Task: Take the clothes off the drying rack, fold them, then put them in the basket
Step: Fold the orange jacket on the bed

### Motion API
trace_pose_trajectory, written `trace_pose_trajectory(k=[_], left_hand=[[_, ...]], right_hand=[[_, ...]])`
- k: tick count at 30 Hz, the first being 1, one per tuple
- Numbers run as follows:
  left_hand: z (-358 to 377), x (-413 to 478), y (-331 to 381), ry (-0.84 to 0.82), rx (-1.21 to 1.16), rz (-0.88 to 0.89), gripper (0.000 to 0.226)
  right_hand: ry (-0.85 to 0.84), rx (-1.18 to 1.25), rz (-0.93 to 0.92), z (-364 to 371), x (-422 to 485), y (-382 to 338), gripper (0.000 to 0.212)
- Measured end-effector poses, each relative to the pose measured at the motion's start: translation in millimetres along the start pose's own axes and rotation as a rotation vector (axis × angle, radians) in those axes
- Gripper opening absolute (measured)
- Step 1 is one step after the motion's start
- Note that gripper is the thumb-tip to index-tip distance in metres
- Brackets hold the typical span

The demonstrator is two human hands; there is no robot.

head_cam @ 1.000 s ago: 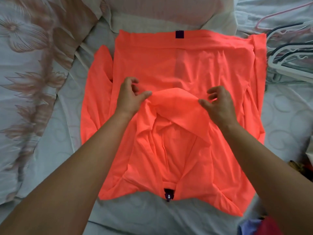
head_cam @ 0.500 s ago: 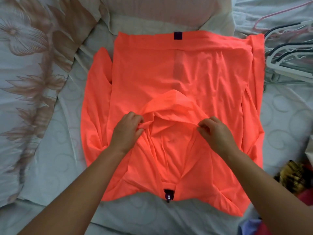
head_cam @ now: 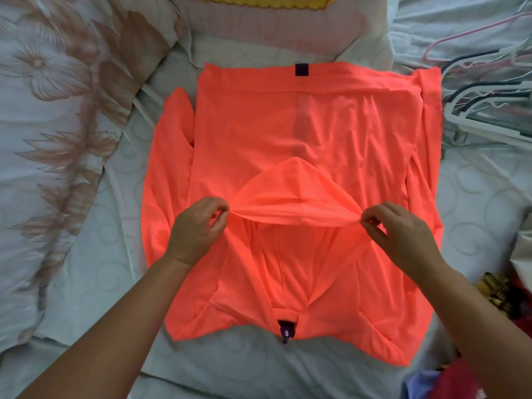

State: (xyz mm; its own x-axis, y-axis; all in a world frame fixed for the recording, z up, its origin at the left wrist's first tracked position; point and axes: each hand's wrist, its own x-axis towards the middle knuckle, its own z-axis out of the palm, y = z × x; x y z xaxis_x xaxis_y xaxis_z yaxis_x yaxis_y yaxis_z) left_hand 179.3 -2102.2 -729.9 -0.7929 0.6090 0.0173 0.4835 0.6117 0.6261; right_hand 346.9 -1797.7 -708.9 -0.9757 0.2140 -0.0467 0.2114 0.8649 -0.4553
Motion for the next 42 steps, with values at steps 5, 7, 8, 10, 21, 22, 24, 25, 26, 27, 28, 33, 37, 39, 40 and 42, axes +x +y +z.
trace_pose_trajectory(k=[5, 7, 8, 10, 21, 22, 24, 25, 26, 27, 28, 33, 37, 39, 40, 42], left_hand=[[5, -18, -12, -0.018, 0.177, 0.084, 0.023], [7, -25, -14, -0.082, 0.144, -0.023, 0.028], [8, -28, -10, -0.079, 0.072, -0.163, 0.028], [11, -26, -3, -0.008, -0.106, -0.515, 0.024], [17, -15, 13, 0.031, -0.448, -0.879, 0.026], [18, -18, 12, 0.066, -0.221, -0.728, 0.032], [24, -21, 18, 0.084, 0.073, -0.308, 0.033], [29, -22, 22, 0.043, 0.15, -0.135, 0.033], [35, -24, 26, -0.025, 0.216, -0.017, 0.033], [42, -25, 29, -0.098, 0.28, 0.034, 0.034], [47, -26, 31, -0.168, 0.334, 0.032, 0.036], [33, -20, 17, -0.101, 0.083, -0.114, 0.042], [-19, -16, -15, 0.339, 0.134, -0.728, 0.045], [-36, -21, -37, 0.295, 0.068, -1.093, 0.059], [-41, -22, -46, 0.27, -0.041, -1.149, 0.063], [-47, -15, -57, 0.258, -0.334, -1.174, 0.052]], right_hand=[[-0.06, -0.039, -0.101, 8, -16, 4, 0.029], [-0.107, -0.05, -0.07, 15, -23, 7, 0.034], [-0.107, -0.037, -0.007, 18, -25, 6, 0.034], [-0.063, 0.029, 0.218, 22, -26, 1, 0.022], [0.039, 0.213, 0.692, 32, -19, -9, 0.013], [0.086, 0.148, 0.547, 35, -19, -14, 0.017], [0.073, 0.087, 0.215, 45, -14, -28, 0.03], [0.018, 0.057, 0.071, 51, -10, -37, 0.037], [-0.042, 0.015, -0.035, 58, -5, -46, 0.041], [-0.101, -0.032, -0.093, 65, 1, -53, 0.044], [-0.154, -0.082, -0.102, 71, 6, -58, 0.044], [-0.337, -0.207, 0.019, 74, 26, -66, 0.05], [-0.289, -0.207, -0.056, 78, 16, -69, 0.051], [-0.358, -0.209, -0.024, 80, 13, -68, 0.05], [-0.398, -0.213, 0.002, 79, 15, -67, 0.049], [-0.433, -0.224, 0.031, 79, 19, -69, 0.049]])
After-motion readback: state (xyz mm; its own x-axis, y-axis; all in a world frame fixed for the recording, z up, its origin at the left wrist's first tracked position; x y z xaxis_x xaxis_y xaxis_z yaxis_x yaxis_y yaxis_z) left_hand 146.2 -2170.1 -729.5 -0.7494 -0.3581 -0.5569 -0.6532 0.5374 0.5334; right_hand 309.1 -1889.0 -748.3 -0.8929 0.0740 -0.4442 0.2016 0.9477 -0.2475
